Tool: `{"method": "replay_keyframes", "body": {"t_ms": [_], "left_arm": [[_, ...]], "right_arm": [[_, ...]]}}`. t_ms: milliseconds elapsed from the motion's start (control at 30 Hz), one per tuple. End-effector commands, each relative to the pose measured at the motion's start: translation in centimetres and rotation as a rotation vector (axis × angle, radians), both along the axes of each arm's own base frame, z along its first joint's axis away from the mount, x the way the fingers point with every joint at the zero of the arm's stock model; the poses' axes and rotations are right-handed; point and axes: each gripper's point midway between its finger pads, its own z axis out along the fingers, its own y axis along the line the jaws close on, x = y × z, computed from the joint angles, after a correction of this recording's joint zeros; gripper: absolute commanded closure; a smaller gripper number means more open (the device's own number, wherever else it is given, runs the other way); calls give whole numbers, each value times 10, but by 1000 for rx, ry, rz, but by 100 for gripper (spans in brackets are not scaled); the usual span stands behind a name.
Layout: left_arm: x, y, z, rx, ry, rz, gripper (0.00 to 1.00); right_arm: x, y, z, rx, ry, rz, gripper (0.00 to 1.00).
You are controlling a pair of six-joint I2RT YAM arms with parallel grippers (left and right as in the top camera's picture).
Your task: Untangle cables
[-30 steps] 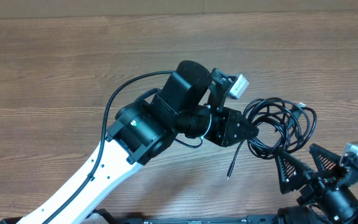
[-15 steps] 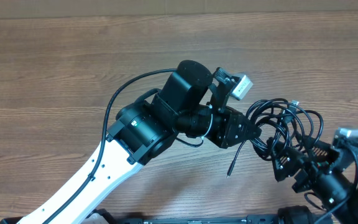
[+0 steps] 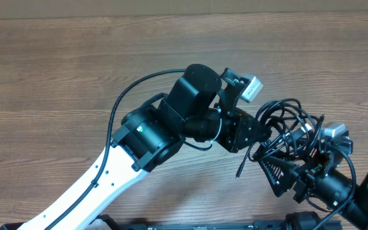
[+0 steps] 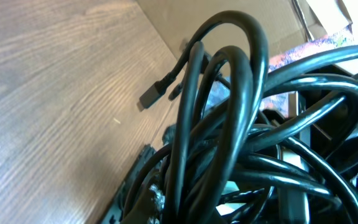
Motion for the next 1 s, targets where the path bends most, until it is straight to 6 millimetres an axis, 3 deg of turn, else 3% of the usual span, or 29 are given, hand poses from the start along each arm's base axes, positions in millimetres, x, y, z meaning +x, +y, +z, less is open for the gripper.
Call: {"method": "replay_keyframes", "body": {"t_ms": [0, 133, 433, 567, 667, 800, 967], "left_arm": [[14, 1, 15, -28, -92, 61, 96], [41, 9, 8, 27, -144, 209, 96], [81, 30, 1, 113, -204, 459, 96], [96, 56, -19, 203, -111, 653, 96], [94, 59, -26, 209, -39, 704, 96], [84, 45, -18, 173, -53, 705, 96], [67, 27, -7, 149, -130, 752, 96]], "right_arm": [[-10, 12, 2, 25, -5, 91, 0], [-11, 6, -11, -16, 37, 60, 0], [-18, -9, -42, -72, 175, -23, 1], [-10, -8, -29, 28, 192, -81, 21], [1, -7, -12, 156, 204, -140, 22], [8, -6, 5, 260, 200, -176, 24], [19, -20, 6, 292, 207, -292, 34]]}}
